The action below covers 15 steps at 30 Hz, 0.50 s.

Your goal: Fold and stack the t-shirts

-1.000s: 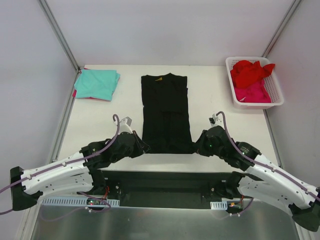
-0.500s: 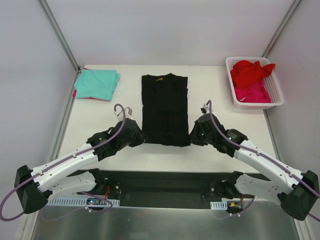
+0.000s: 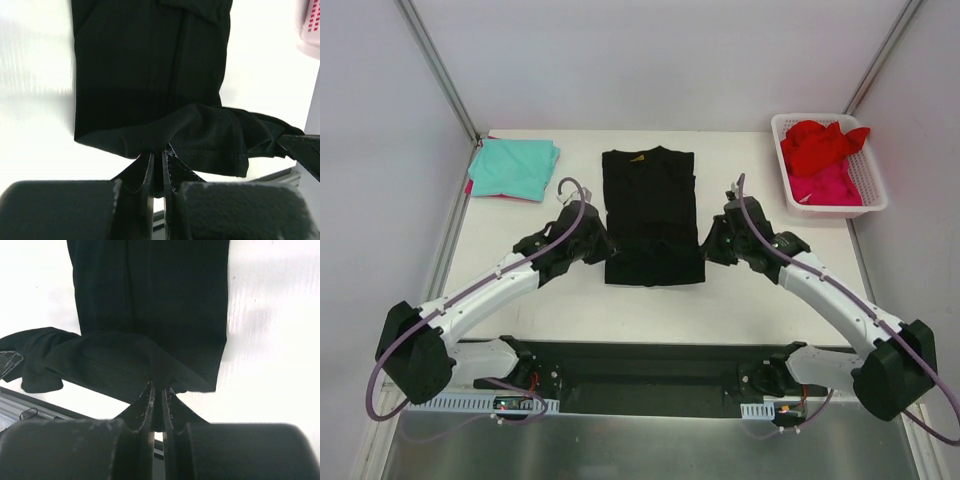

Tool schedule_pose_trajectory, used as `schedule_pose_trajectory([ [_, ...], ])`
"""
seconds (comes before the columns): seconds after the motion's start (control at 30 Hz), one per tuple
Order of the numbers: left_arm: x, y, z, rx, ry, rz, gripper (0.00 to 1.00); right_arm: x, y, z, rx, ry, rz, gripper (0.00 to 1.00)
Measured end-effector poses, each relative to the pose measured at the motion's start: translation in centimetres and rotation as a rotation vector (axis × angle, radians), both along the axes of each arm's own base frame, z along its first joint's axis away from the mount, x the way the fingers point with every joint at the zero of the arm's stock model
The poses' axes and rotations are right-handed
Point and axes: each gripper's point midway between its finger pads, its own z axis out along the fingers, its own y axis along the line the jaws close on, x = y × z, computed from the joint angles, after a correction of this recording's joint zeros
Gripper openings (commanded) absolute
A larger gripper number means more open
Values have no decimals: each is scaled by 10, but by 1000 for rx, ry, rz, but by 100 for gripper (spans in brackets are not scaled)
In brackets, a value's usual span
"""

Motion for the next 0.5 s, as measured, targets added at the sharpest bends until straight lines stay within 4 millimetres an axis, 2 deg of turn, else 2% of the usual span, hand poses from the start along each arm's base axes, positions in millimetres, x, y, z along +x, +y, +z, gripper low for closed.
schedule_pose_trajectory([
  [0.23,29,5,-12,13,31,11,0,30,9,-11,3,46,17,1],
  [0.5,49,11,-28,20,69,19,0,60,20,-13,25,69,31,1],
])
